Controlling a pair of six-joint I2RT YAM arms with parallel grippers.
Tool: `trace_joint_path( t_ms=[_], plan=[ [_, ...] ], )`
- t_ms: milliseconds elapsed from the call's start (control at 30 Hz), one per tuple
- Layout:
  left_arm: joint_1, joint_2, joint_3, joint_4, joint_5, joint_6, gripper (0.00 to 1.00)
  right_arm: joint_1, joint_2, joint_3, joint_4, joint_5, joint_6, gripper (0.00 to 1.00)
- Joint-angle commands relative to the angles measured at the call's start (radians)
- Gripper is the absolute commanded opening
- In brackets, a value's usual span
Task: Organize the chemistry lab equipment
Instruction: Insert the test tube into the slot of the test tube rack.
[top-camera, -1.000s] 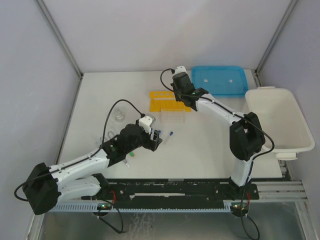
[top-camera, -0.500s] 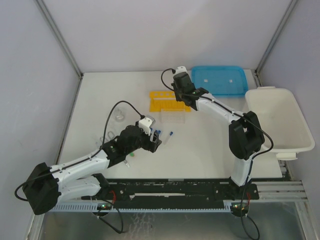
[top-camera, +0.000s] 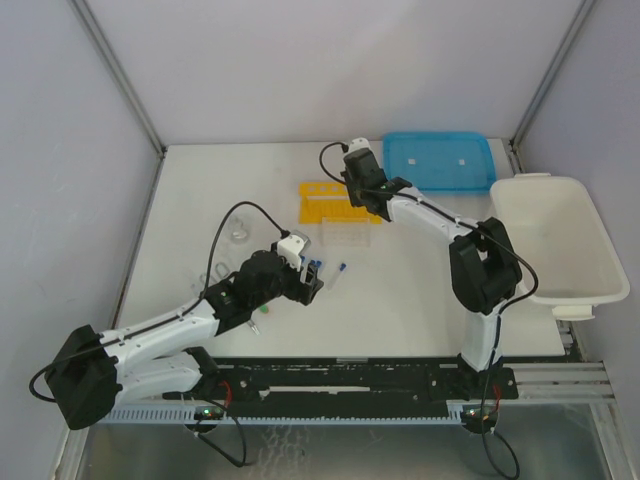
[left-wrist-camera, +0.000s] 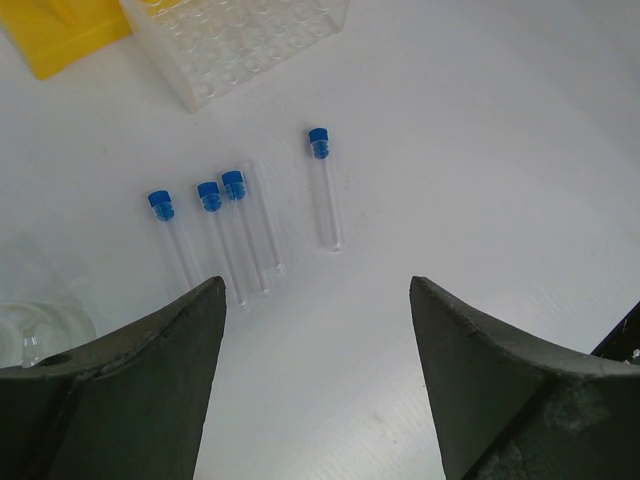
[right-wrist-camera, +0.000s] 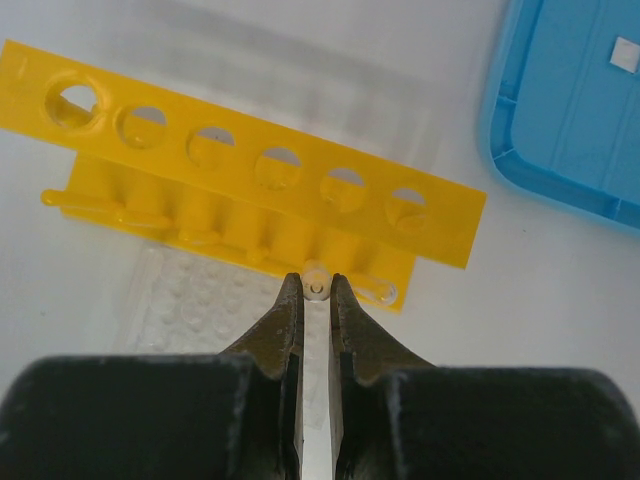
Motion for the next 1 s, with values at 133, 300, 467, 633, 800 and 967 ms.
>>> trace_joint_path(
  t_ms=[133,300,467,633,800,967],
  plan=[
    [0.008,-0.015,-0.006,0.043,-0.002,-0.009,0.79,-0.024,0.052,0.003,0.061,-0.037,0.049,0.01],
    [0.008,-0.015,-0.006,0.041,-0.001,-0.008,0.79,-0.025,0.059,0.002,0.059,-0.042,0.055,0.19],
    [0.008,-0.008,-0.001,0.041,0.004,-0.008,0.79,-0.016,0.025,0.002,0.046,-0.026,0.055,0.27],
    [0.008,-0.003,0.004,0.043,0.011,-0.009,0.79,0.004,-0.062,-0.013,0.016,-0.004,0.047,0.28],
    [0.008,0.011,0.011,0.043,0.024,-0.007,0.79,0.033,-0.240,-0.065,-0.067,-0.003,0.085,0.27],
    [0.008,0.053,0.041,0.039,0.045,0.006,0.76,0.047,-0.453,-0.176,-0.155,-0.060,0.185,0.27]
  ],
)
